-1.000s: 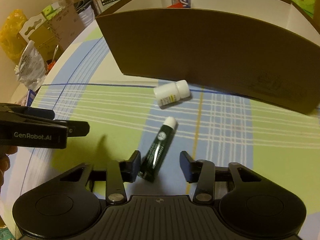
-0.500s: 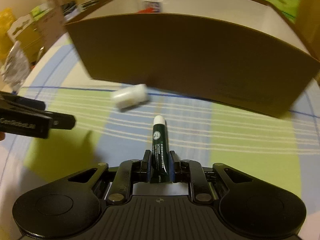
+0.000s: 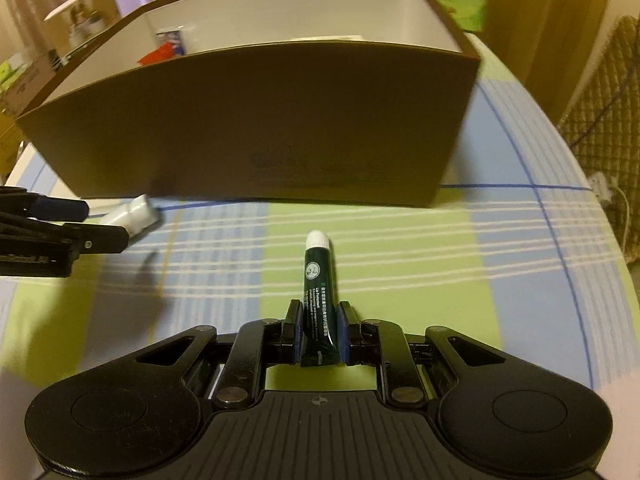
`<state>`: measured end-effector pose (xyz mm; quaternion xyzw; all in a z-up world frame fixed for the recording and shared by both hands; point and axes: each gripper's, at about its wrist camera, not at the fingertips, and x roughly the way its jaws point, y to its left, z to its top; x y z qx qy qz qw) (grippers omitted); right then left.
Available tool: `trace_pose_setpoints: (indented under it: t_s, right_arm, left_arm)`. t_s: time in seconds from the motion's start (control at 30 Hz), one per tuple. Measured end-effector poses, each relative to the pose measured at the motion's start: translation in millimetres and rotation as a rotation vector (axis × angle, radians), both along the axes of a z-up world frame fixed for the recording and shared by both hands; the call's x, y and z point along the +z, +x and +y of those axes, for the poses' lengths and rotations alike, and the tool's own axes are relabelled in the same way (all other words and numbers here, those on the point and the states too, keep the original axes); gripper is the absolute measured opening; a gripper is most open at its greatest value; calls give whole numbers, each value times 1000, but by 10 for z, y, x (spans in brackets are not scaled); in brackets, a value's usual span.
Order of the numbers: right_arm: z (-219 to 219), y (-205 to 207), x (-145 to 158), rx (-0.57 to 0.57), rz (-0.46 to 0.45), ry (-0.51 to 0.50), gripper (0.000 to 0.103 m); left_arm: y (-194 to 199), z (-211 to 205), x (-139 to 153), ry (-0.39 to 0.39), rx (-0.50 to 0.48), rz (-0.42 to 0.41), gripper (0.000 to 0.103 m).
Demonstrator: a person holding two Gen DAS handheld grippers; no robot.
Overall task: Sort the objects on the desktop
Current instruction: 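Grasp the dark green tube with the right tool while the left tool grasps the white pill bottle, then lift the green tube and pill bottle over the brown box with both tools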
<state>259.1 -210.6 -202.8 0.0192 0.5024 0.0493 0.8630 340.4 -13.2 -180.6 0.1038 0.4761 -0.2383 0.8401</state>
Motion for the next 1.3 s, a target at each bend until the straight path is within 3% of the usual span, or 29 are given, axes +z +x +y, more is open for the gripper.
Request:
trace_pose_setpoints:
  t_s: [0.07, 0.17, 0.27, 0.3, 0.57, 0.83, 0.97, 1.07, 1.13, 1.3]
  right_arm:
    - [-74, -27, 14, -13, 0, 0, 15]
    - [-163, -50, 29, -25, -2, -4, 15]
    - [-224, -71, 34, -30, -4, -4, 15]
    - [-236, -74, 36, -31, -4, -2, 15]
    - [-243, -27, 19, 0, -4, 2, 16]
    - [-155, 1, -19, 79, -36, -45, 25]
    - [-100, -2, -41, 138, -56, -82, 24]
    - [-84, -3, -43, 173, -55, -88, 15]
    - [-45, -25, -37, 201, -46, -98, 15]
    - [7, -153, -9, 272, 3, -49, 14]
  left_arm:
    - [23, -68, -46, 15, -3, -11, 48]
    - [49, -153, -107, 26, -8, -9, 44]
    - [49, -217, -161, 22, -17, 20, 24]
    - [35, -230, -169, 22, -10, 13, 23]
    - [-73, -226, -151, 1, 43, 39, 22]
    - [-310, -16, -126, 2, 137, 73, 22]
    - [-442, 92, -116, 3, 175, 89, 22]
    - [-543, 121, -108, -1, 191, 98, 22]
    - [-607, 129, -104, -7, 198, 105, 22]
    - [-769, 133, -69, -28, 207, 120, 22]
